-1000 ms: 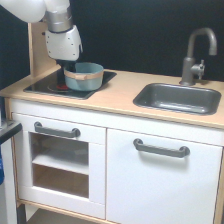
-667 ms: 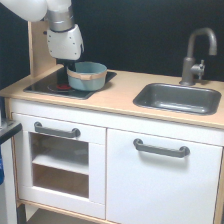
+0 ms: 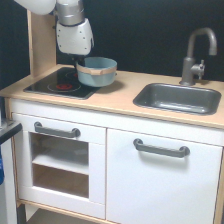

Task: Place the pot in the sink

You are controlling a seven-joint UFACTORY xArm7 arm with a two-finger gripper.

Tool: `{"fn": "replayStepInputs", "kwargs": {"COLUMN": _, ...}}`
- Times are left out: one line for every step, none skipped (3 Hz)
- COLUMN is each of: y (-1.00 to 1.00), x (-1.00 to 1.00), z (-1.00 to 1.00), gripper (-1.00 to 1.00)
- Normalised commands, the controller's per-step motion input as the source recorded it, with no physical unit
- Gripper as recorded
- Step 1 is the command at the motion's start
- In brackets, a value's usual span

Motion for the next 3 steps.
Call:
{"fn": "replayStepInputs", "kwargs": {"y": 0.27, "x": 1.00, "z": 0.97, "gripper": -1.00}}
{"fn": "replayStepInputs", "kwargs": {"y": 0.28, "x": 1.00, "z": 0.82, "gripper": -1.00}}
{"fn": "replayStepInputs", "kwargs": {"y": 0.03, "x": 0.99, "z": 0.15, "gripper": -1.00}}
